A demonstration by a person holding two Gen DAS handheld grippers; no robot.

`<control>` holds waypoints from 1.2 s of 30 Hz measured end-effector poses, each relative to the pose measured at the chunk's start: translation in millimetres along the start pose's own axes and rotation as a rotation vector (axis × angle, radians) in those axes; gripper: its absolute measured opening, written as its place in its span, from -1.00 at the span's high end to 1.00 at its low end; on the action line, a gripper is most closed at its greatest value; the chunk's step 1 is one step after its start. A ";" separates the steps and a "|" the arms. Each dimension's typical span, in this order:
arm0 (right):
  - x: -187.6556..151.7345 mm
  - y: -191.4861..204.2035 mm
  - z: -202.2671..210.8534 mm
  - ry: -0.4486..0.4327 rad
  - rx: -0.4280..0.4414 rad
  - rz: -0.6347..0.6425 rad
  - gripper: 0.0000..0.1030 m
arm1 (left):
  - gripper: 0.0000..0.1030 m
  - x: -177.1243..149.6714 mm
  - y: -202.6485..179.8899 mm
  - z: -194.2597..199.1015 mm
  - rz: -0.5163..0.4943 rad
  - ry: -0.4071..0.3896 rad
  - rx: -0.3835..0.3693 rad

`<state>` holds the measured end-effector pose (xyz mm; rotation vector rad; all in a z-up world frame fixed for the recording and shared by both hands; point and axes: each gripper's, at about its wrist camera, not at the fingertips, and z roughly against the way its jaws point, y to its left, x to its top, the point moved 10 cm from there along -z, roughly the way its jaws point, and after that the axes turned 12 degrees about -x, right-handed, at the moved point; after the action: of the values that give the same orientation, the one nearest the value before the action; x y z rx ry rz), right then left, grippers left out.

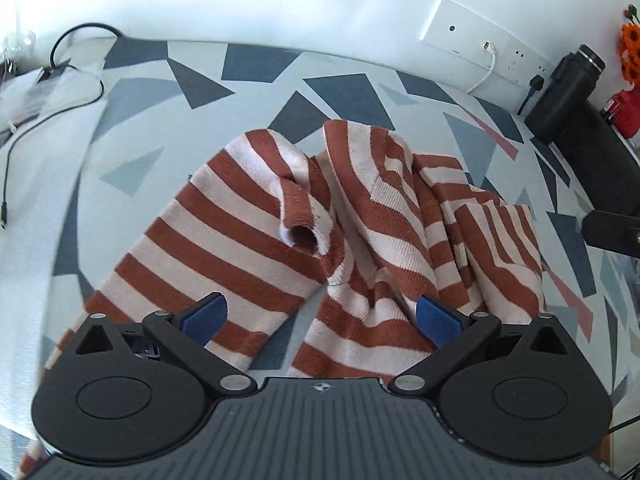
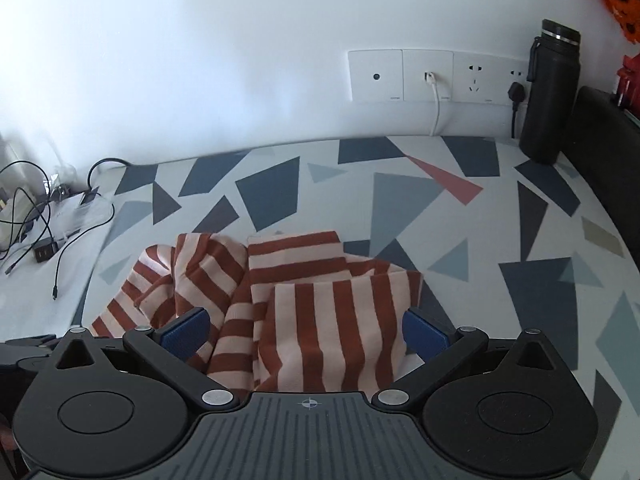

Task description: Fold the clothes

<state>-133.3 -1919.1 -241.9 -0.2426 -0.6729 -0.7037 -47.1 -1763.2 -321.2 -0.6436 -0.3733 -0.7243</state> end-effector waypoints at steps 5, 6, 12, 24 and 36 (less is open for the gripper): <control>8.4 10.5 -19.6 0.014 -0.005 0.064 -0.54 | -0.99 8.6 -5.8 -6.7 0.017 -0.035 0.013; 10.6 12.8 -24.5 0.018 -0.004 0.087 -0.48 | -0.99 10.1 -6.8 -9.1 0.024 -0.036 0.019; 29.1 24.5 -62.3 0.056 0.100 0.086 -0.28 | -0.99 5.7 -2.6 -32.4 0.041 -0.012 0.093; 19.5 62.4 -124.7 0.170 0.144 0.188 0.15 | -1.00 -1.4 -3.6 -37.3 0.010 -0.064 0.168; 28.7 24.2 -120.5 0.141 0.145 0.068 0.84 | -1.00 -6.3 -5.1 -37.2 0.005 -0.110 0.196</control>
<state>-42.3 -1966.6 -315.2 -0.0809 -0.5756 -0.5981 -51.5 -1787.4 -350.2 -0.5003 -0.5366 -0.6397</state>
